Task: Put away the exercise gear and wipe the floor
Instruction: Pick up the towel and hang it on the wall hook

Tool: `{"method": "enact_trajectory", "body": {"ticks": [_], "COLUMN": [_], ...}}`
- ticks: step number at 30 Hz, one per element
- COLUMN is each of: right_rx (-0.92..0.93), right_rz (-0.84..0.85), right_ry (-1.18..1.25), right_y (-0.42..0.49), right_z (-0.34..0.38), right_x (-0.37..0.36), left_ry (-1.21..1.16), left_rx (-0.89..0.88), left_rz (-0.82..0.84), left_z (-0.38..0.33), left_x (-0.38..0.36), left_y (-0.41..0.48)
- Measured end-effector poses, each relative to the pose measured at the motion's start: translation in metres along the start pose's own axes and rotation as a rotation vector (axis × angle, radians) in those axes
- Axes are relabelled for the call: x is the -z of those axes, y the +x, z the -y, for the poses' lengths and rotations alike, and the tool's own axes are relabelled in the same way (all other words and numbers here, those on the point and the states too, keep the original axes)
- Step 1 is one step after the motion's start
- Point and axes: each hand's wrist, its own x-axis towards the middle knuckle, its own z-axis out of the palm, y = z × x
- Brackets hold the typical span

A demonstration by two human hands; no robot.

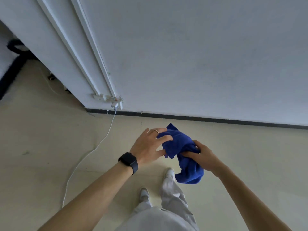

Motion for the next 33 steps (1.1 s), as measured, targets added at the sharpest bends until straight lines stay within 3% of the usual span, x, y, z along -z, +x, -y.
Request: {"method": "enact_trajectory", "body": {"ticks": [2, 8, 11, 13, 16, 22, 27, 33], "right_rx": [0.033, 0.034, 0.038, 0.143, 0.239, 0.204, 0.234, -0.005], "right_rz": [-0.018, -0.209, -0.473, -0.62, -0.744, -0.981, -1.178, -1.22], "right_ry": [0.064, 0.092, 0.048, 0.221, 0.43, 0.558, 0.441, 0.088], "right_y": [-0.031, -0.103, -0.142, -0.172, -0.203, -0.248, -0.292, -0.33], "right_z": [0.0, -0.032, -0.052, -0.065, -0.077, -0.128, -0.179, -0.244], "right_x": [0.016, 0.054, 0.075, 0.09, 0.115, 0.201, 0.275, 0.372], "left_ry": [-0.068, -0.304, -0.271, -0.237, -0.187, -0.15, -0.145, -0.032], "left_rx": [-0.085, -0.046, -0.132, -0.208, -0.316, -0.447, -0.506, -0.568], "left_rz": [-0.096, 0.144, 0.174, 0.232, 0.284, 0.331, 0.295, 0.2], "left_z": [-0.032, -0.144, -0.206, -0.256, -0.328, -0.46, -0.546, -0.653], "left_x": [0.025, 0.083, 0.09, 0.087, 0.075, 0.041, 0.015, -0.026], "left_y": [0.01, 0.067, 0.104, 0.126, 0.15, 0.179, 0.201, 0.237]}}
